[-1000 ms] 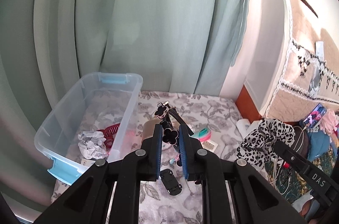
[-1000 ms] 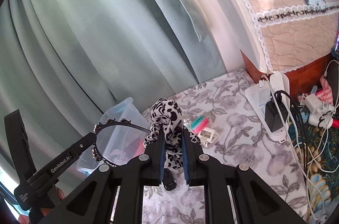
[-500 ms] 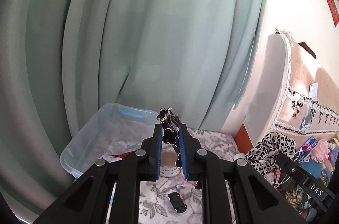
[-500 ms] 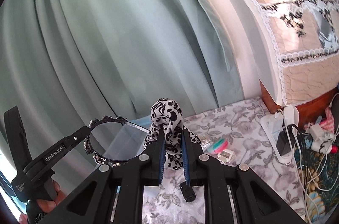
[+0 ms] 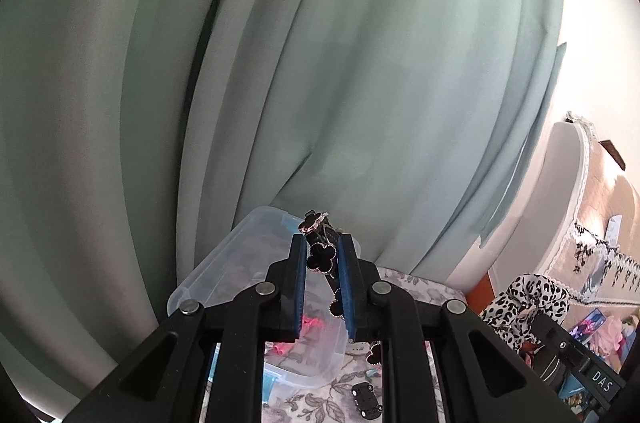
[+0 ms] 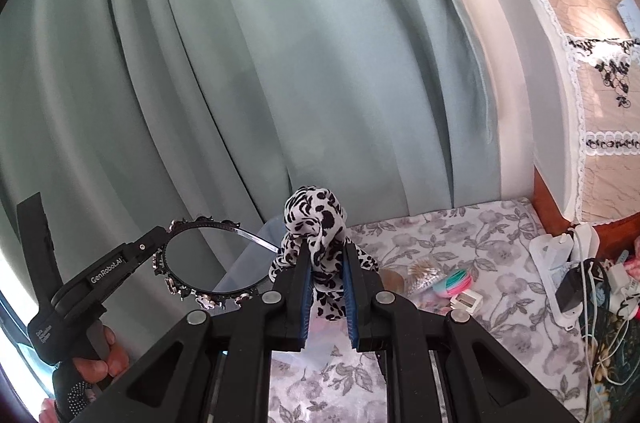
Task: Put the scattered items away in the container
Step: 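Lift and carry the headband with left tool while right tool carries the scrunchie to the container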
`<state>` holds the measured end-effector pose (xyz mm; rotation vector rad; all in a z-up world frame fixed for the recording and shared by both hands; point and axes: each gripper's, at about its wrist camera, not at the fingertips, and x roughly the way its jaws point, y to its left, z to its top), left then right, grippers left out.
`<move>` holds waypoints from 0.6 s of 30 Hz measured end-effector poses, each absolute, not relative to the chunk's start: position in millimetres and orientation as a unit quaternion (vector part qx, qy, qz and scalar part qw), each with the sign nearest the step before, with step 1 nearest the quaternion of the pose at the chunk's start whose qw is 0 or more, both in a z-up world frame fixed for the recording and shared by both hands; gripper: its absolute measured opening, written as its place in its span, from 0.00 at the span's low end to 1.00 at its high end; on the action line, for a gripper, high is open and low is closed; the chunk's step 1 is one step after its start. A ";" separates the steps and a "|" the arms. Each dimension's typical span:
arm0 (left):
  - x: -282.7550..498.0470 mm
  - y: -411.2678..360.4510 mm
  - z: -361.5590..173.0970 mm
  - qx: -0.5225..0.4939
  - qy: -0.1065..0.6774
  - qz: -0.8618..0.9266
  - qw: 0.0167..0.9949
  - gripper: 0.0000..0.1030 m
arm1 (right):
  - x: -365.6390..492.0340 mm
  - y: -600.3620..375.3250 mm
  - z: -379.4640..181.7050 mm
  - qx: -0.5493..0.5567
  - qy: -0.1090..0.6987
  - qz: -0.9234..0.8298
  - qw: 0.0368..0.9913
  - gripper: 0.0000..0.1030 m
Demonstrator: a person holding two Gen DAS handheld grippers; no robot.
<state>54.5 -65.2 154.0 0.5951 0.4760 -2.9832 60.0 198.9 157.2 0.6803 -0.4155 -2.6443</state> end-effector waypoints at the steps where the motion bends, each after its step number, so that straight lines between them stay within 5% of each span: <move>1: 53.7 -70.2 153.0 0.193 0.159 -0.968 0.036 0.15 | 58.9 194.5 157.1 0.244 -0.144 -0.940 0.192 0.15; 18: 37.6 -136.6 115.5 0.224 0.217 -0.947 0.074 0.15 | 30.9 114.7 131.1 0.305 -0.081 -0.921 0.230 0.15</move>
